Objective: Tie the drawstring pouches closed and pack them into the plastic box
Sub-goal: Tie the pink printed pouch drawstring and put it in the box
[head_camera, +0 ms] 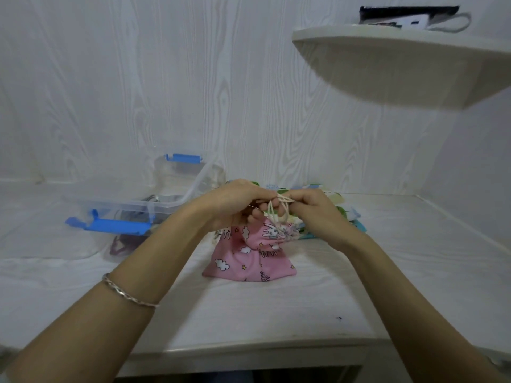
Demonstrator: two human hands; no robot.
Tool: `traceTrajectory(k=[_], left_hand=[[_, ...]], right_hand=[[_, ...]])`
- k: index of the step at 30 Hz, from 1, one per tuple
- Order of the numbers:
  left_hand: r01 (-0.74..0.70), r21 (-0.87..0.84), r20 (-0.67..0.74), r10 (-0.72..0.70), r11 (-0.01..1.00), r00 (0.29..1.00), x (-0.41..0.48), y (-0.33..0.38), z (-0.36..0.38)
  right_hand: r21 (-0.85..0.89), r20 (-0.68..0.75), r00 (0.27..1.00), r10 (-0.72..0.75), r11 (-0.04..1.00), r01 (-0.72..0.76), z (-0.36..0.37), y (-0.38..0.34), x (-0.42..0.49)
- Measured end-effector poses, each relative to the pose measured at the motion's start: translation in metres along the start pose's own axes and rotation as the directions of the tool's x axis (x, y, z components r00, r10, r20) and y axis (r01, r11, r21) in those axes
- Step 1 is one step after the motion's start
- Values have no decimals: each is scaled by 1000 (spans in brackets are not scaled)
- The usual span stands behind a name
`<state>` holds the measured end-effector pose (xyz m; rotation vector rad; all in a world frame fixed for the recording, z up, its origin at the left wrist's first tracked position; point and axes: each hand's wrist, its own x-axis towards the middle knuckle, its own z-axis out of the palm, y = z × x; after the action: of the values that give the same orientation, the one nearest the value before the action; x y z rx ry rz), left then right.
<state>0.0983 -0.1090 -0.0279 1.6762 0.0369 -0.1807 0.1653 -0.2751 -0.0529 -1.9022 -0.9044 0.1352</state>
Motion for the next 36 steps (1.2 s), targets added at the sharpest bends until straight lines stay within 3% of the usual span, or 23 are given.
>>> traceTrajectory(k=[4,8,12,16,18,20,22,23,25,26,27,28,29,31,32,33,34,36], left_hand=[[-97,253,-167,142,963,976,-1,-3,0],[-182,415,-241,300,891,923,-5,-3,3],[-225,435,-223,346,872,911,-6,-1,3],[-306,377,-330,435,874,837,-10,-1,1],[-376,268,-432,459,887,776,-11,2,0],[-462,-89,-443,380,883,812,-9,6,-2],[-425,-561,-294,310,710,904,-7,9,-3],[-372,-707,-232,300,602,925,-9,11,-3],[-313,-828,-207,264,466,942,-12,12,-8],[-308,-834,-219,238,457,946,-12,12,-13],[-322,-810,-244,218,490,945,-12,12,-16],[-342,-756,-268,212,558,940,-12,11,-18],[-347,-683,-274,215,643,937,-13,11,-18],[-309,-512,-205,235,801,950,-14,12,-10],[-287,-440,-156,242,851,958,-16,14,-5],[-276,-381,-123,248,882,961,-18,18,0],[-282,-329,-119,257,901,959,-21,23,3],[-326,-229,-184,288,917,940,-24,33,6]], right_hand=[[243,75,995,68,966,-84,-2,0,2],[354,178,983,47,929,-109,-1,2,3],[338,-14,1000,-3,941,7,3,0,9],[628,-208,975,73,775,76,-3,2,16],[794,-204,972,118,601,93,-9,1,17],[922,-161,973,164,377,89,-12,-4,18],[964,-153,971,181,245,106,-12,-6,18],[972,-158,970,186,202,120,-13,-7,17],[985,-155,966,205,103,136,-16,-6,16],[988,-146,963,228,92,128,-18,-4,17],[984,-131,959,251,152,94,-19,0,17],[953,-117,958,262,299,34,-20,3,18],[855,-109,960,256,517,-41,-18,4,19],[367,-91,976,197,918,-151,-11,-2,21],[88,-53,985,165,983,-160,-8,-9,22],[-116,11,988,156,981,-154,-4,-17,22],[-229,82,982,169,962,-147,-1,-25,21],[-270,187,959,211,950,-156,1,-39,19]])
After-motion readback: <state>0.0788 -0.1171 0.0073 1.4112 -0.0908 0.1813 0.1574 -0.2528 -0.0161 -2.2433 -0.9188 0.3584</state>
